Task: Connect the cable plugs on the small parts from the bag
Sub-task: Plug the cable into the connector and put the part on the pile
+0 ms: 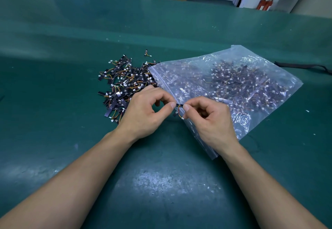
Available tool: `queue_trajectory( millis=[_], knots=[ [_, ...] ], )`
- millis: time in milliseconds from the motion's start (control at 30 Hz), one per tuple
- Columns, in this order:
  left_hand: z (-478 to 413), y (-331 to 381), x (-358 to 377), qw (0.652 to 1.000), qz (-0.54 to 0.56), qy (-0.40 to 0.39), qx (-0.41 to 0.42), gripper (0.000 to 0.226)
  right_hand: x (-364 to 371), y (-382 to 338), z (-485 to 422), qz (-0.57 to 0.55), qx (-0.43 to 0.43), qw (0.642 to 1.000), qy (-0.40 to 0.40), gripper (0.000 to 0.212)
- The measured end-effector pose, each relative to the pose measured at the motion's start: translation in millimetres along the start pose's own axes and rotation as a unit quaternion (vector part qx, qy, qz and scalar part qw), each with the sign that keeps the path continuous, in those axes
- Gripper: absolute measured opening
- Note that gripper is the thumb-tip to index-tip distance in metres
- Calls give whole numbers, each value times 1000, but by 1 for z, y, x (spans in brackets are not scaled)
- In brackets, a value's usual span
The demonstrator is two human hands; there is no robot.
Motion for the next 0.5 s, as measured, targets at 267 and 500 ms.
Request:
queue_trajectory(
  millis=[267,500],
  knots=[
    [0,1,0,1000,-18,0,15,10,0,1,0,-1,8,1000,-2,16],
    [0,-2,1,1000,-16,-14,6,5,0,-1,1,30,-3,1000,0,13]
  ],
)
Point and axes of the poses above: each hand's wrist, its own z-axis away from the middle knuckle, its own x-axis out of the palm, y = z × x, the point moved 4 cm from there along -z, towards the middle knuckle, and after that the axes turned 6 degrees about z, right-handed, at the moved point
